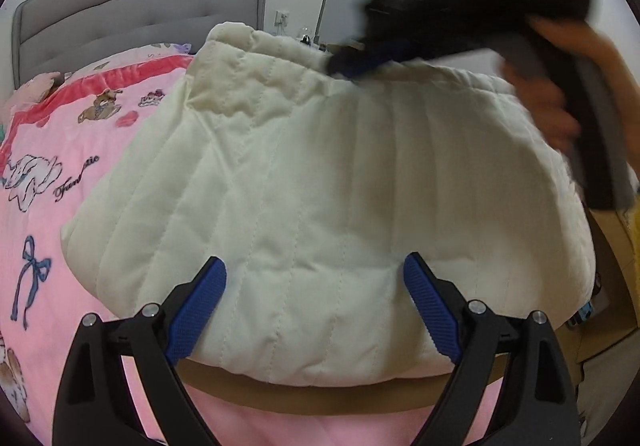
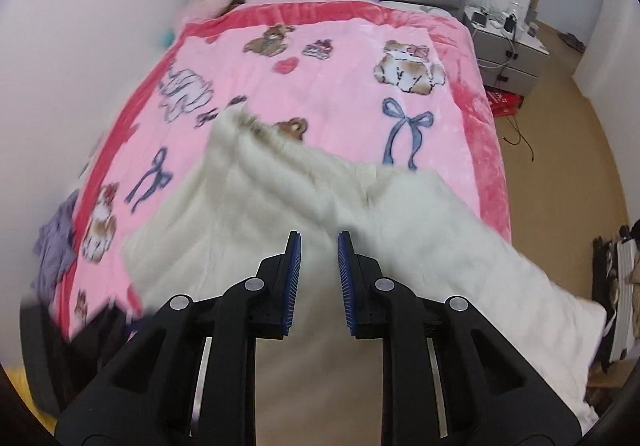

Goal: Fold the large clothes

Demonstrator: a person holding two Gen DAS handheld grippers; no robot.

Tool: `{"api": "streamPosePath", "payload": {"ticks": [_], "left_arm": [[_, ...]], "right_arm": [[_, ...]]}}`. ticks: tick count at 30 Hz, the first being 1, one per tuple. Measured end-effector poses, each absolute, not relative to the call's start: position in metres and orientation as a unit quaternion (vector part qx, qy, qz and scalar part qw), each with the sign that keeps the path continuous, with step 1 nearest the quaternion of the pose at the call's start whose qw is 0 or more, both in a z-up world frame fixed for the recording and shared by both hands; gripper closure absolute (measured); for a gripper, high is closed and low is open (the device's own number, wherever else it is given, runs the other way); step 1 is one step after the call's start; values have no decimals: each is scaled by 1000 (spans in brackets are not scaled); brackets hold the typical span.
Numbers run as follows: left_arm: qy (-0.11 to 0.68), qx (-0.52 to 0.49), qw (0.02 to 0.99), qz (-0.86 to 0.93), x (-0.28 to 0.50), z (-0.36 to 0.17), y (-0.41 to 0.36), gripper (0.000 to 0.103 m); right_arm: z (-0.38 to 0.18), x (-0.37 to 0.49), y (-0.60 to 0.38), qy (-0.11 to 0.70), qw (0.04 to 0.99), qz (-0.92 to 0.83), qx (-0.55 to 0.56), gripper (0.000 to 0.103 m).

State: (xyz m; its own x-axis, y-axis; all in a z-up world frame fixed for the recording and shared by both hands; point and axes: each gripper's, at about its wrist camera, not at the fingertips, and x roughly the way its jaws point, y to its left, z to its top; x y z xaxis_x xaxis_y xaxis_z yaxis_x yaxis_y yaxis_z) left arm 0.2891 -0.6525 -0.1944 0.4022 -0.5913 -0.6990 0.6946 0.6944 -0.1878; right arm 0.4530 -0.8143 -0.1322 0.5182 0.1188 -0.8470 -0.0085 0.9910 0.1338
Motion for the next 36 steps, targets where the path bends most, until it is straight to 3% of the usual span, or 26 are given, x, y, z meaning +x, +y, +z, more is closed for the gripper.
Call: {"api": "streamPosePath", "payload": {"ticks": [3, 11, 15, 17, 21, 24, 26, 31, 36], "left_arm": [[393, 68, 833, -384, 289, -199, -650, 14], [407, 65, 830, -376, 288, -198, -650, 14], [374, 61, 845, -376, 296, -171, -646, 14], [338, 44, 850, -401, 303, -142, -643, 14], [330, 61, 841, -426, 340, -108, -666, 14], [357, 90, 819, -441, 368, -100, -701, 14], [379, 102, 812, -432, 382, -104, -719, 14], [446, 133, 798, -382, 416, -135, -739, 14], [455, 185, 803, -336, 435, -166, -742, 14]], "right_arm": [[-142, 482, -810, 505, 858, 35, 91, 85], [-188, 507, -772, 535, 844, -30, -16, 86], [-148, 464, -784, 448, 893, -7, 45, 80], [-114, 409, -806, 359, 925, -18, 123, 60], [-89, 327, -848, 297, 944, -82, 121, 60], [-96, 298, -876, 314, 938, -116, 94, 64], [-107, 295, -893, 339, 927, -113, 112, 74], [-137, 304, -917, 393, 902, -131, 121, 74], [-167, 306, -933, 429, 882, -146, 131, 75]]}}
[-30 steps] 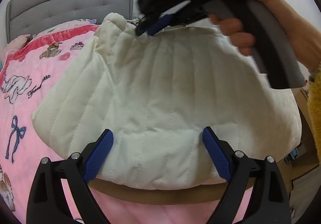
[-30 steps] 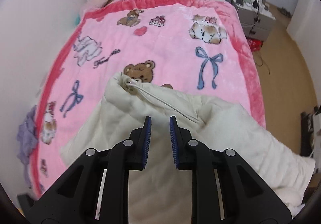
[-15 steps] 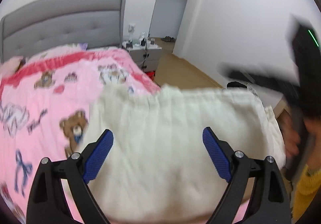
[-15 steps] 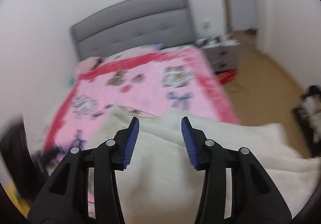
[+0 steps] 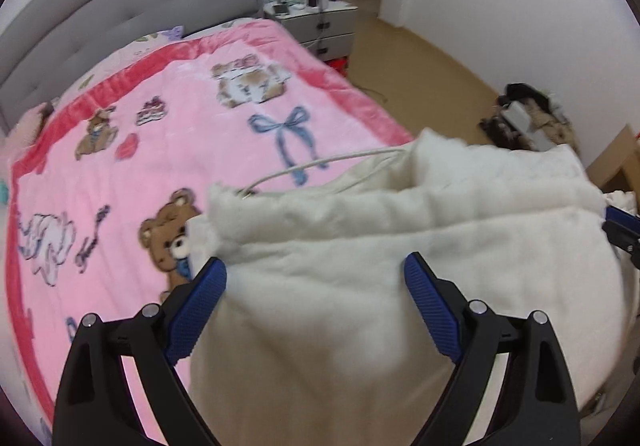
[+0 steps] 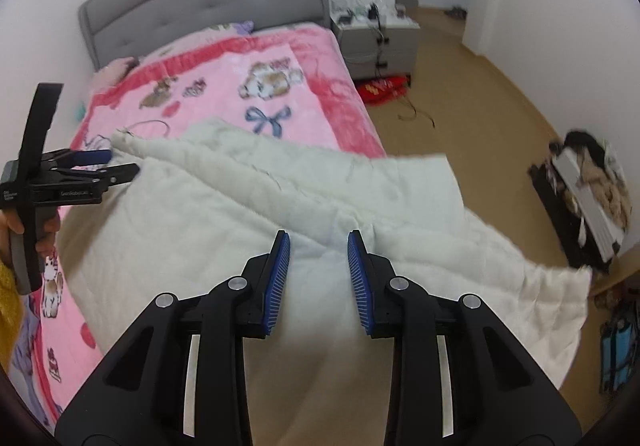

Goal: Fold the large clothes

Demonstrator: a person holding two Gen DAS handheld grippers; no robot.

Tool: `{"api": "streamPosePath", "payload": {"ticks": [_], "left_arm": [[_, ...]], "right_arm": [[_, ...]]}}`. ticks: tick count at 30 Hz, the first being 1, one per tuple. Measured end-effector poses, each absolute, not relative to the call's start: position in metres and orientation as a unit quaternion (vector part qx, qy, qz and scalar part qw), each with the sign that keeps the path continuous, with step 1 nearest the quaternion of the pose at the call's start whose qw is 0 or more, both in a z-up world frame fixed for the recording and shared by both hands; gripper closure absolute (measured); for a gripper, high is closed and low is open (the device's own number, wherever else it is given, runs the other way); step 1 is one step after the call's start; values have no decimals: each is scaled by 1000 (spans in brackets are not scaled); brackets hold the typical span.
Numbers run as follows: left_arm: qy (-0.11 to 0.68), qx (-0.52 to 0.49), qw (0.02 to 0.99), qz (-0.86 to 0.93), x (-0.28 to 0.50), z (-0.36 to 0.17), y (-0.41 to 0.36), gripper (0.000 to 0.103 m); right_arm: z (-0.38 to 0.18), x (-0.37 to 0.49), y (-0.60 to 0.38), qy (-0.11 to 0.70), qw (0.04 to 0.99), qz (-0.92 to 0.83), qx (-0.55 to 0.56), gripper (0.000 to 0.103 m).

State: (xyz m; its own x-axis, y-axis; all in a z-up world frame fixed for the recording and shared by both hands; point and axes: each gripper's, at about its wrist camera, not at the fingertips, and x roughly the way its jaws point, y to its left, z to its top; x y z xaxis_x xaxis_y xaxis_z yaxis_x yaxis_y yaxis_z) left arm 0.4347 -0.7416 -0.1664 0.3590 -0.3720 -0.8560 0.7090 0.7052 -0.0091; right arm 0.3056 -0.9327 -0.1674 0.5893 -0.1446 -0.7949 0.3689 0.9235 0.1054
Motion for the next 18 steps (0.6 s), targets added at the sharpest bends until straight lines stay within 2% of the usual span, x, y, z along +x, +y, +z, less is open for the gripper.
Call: {"api": "streamPosePath", "payload": {"ticks": [3, 6, 9, 11, 13, 18], "left_arm": [[467, 160, 806, -327, 434, -177, -732, 14], [444, 169, 817, -327, 426, -171, -729, 14], [406, 162, 828, -350, 406, -149, -724, 14], [397, 135, 825, -380, 393, -137, -719, 14], [389, 111, 821, -403, 374, -127, -718, 14], [403, 143, 798, -425, 340, -142, -740, 14]], "right_arm": [[-186, 302, -948, 432, 870, -138, 191, 75], [-183, 290, -953, 407, 878, -119, 221, 73], [-161, 262, -955, 357, 894, -116, 243, 68], [-151, 241, -958, 322, 901, -135, 256, 56], [-141, 222, -955, 306, 905, -181, 233, 55], [-157, 216, -958, 355, 886, -233, 187, 51]]}}
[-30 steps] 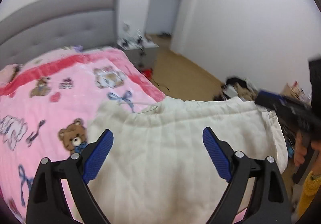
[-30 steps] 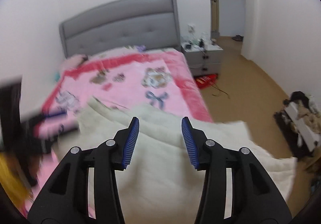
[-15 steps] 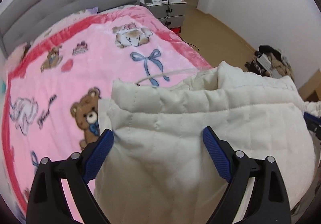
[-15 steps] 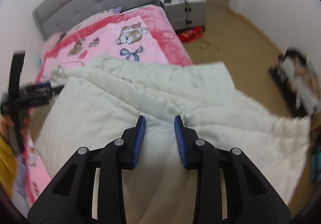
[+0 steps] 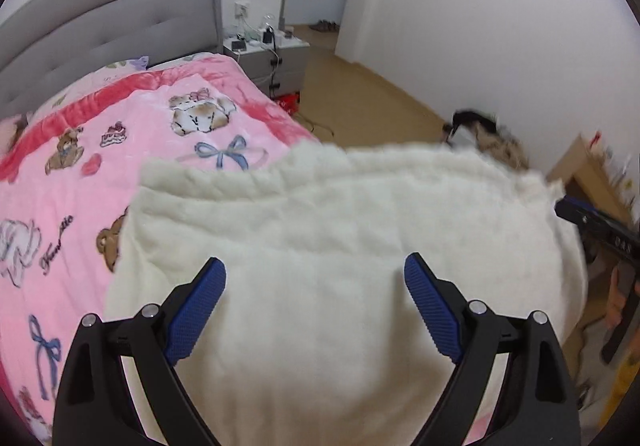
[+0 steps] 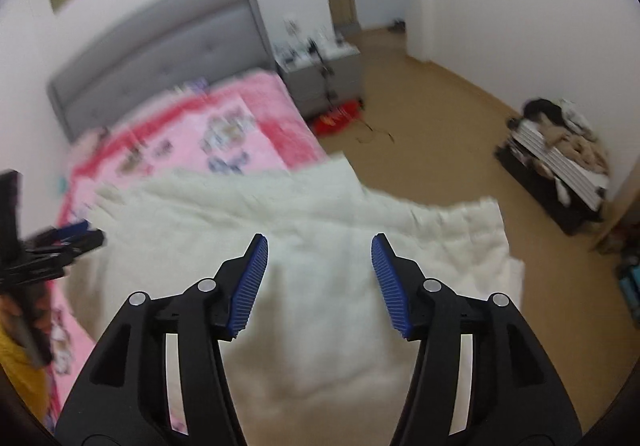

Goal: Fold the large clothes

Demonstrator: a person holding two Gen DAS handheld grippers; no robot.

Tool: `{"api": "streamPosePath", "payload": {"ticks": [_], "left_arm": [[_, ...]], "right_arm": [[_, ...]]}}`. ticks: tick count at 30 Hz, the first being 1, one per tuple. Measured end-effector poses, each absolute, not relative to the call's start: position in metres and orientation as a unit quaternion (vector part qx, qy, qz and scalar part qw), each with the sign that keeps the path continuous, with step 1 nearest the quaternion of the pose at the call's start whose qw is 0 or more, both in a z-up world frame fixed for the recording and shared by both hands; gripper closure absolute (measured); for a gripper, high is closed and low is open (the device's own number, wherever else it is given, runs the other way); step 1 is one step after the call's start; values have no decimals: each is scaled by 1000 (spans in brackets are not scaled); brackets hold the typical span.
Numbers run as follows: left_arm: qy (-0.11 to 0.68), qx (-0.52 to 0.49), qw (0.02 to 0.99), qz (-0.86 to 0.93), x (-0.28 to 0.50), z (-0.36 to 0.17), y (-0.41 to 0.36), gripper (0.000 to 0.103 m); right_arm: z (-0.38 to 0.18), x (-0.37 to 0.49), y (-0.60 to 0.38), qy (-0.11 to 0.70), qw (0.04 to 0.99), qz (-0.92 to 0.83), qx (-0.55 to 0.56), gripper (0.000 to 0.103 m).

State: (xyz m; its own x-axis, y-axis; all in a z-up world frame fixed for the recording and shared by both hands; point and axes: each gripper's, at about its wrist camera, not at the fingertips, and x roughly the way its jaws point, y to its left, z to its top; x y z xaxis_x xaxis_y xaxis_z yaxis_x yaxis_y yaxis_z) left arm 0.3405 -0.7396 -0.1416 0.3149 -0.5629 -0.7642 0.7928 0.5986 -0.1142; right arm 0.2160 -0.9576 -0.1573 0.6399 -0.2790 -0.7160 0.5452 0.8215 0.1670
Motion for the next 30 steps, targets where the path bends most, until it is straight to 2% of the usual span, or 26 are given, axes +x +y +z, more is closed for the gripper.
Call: {"api": "streamPosePath", "payload": {"ticks": [2, 4, 5, 11, 18, 24, 25, 30], "left_arm": [[410, 163, 794, -419, 334, -153, -747, 14], [428, 155, 787, -417, 334, -160, -746, 14], [434, 145, 785, -418, 335, -161, -744, 13], [443, 145, 789, -401, 328, -157, -737, 13], [447, 156, 779, -411, 297, -132, -735, 13], [389, 192, 798, -419, 244, -94, -737, 12], [387, 193, 796, -424, 239, -91, -738, 11], [360, 200, 802, -434, 198, -71, -735, 10]], "right_arm": [[-176, 222, -963, 385, 869, -237, 200, 48], [-195, 224, -968, 413, 850, -235, 226, 39], [-201, 223, -970, 425, 842, -233, 235, 38], [-213, 221, -973, 426, 843, -227, 239, 30], [-165, 187, -950, 377, 874, -243, 189, 30], [-123, 157, -923, 344, 889, -260, 152, 20], [-115, 150, -916, 338, 892, -267, 139, 15], [-94, 130, -894, 331, 897, -277, 92, 14]]}}
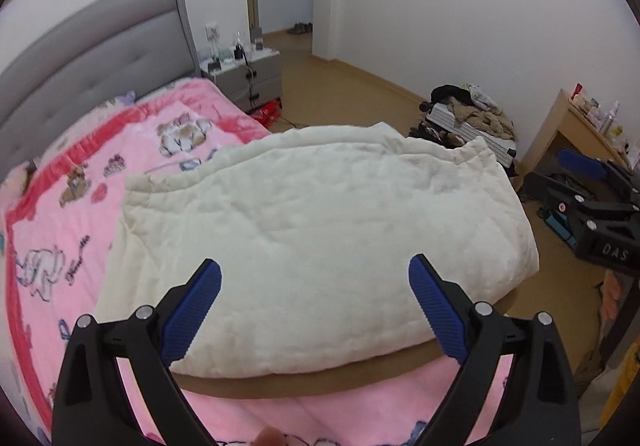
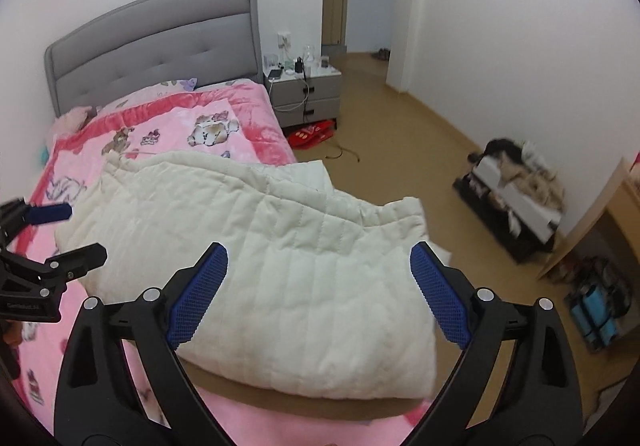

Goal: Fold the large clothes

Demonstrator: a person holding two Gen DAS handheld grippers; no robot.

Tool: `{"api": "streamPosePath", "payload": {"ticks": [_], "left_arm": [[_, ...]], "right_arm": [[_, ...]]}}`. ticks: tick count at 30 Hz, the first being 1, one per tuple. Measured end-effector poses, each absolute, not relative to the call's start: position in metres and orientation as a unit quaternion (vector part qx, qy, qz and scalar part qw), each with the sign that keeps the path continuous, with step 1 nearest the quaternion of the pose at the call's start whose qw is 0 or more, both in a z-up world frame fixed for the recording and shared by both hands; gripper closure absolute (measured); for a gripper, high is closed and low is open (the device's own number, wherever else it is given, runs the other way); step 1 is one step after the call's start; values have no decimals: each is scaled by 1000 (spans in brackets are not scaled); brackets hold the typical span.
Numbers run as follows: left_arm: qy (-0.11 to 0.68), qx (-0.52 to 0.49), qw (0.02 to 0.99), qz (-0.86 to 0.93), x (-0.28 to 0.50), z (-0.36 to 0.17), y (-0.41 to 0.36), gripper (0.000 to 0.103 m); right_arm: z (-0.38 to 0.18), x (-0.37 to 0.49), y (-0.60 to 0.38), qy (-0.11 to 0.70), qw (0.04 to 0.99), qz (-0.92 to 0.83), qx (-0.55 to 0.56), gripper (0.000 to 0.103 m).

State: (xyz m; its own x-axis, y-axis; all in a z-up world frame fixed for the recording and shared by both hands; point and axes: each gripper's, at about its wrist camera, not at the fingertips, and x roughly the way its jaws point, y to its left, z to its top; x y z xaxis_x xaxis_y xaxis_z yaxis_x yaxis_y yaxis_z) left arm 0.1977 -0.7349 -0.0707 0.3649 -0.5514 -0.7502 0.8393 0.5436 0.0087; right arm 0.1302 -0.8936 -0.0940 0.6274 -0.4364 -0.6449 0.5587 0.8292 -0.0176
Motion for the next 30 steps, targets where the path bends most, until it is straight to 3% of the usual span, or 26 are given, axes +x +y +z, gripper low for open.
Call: {"api": "streamPosePath", "payload": {"ticks": [13, 30], "left_arm": [[339, 184, 825, -412, 151, -54, -707, 9], [353, 145, 837, -394, 154, -43, -674, 9]], "right_arm": [[-81, 80, -858, 311, 904, -279, 94, 13], [-81, 85, -833, 307, 910, -260, 100, 13]]}}
